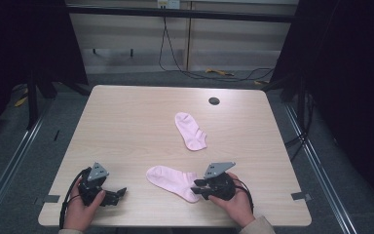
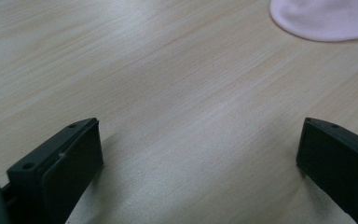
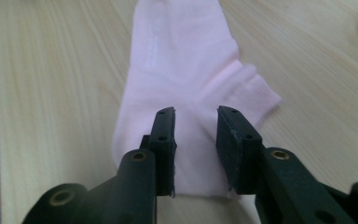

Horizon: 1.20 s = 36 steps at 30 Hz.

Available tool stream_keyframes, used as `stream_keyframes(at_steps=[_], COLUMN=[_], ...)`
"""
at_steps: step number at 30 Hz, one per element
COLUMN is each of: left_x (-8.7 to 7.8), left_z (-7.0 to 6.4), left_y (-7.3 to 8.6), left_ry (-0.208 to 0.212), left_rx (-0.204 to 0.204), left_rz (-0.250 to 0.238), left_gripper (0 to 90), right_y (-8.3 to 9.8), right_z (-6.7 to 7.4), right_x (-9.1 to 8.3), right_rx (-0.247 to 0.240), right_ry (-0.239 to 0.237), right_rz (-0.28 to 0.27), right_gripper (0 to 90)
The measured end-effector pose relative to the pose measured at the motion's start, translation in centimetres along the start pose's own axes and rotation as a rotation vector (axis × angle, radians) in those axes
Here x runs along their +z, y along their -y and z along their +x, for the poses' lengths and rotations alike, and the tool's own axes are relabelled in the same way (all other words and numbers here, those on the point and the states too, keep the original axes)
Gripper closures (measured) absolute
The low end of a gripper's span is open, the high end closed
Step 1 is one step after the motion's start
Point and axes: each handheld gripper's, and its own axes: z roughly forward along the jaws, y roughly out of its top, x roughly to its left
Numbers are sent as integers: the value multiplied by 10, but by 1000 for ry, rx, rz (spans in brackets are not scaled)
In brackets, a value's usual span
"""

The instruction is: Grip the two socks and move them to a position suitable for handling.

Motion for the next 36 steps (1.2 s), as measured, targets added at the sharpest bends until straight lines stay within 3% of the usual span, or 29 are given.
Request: stream_keyframes(at_steps=[7, 10, 13, 18, 22, 24, 28, 30, 32, 36], left_x=[0, 0, 0, 0, 0, 0, 0, 0, 0, 0], left_z=[0, 0, 0, 0, 0, 0, 0, 0, 0, 0], left_y=[0, 0, 0, 0, 0, 0, 0, 0, 0, 0], left_ry=[-2, -2, 1, -2, -1, 0, 3, 6, 9, 11], left_rx=[1, 2, 2, 2, 3, 4, 2, 5, 9, 9], left_rz=[0, 0, 1, 0, 0, -1, -3, 1, 4, 3], left_gripper=[0, 0, 0, 0, 0, 0, 0, 0, 0, 0], right_y=[-2, -13, -29, -51, -63, -68, -76, -79, -83, -93], right_z=[-16, -26, -36, -62, -82, -92, -105, -112, -118, -128], right_x=[-13, -14, -11, 3, 17, 25, 40, 47, 53, 64], right_rx=[42, 56, 67, 152, 185, 199, 213, 227, 265, 293], right_ry=[83, 90, 135, 212, 269, 272, 327, 337, 329, 346], right_rz=[2, -40, -71, -107, -117, -104, -71, -64, -86, -114], right_gripper=[585, 531, 498, 466, 450, 445, 443, 445, 444, 449])
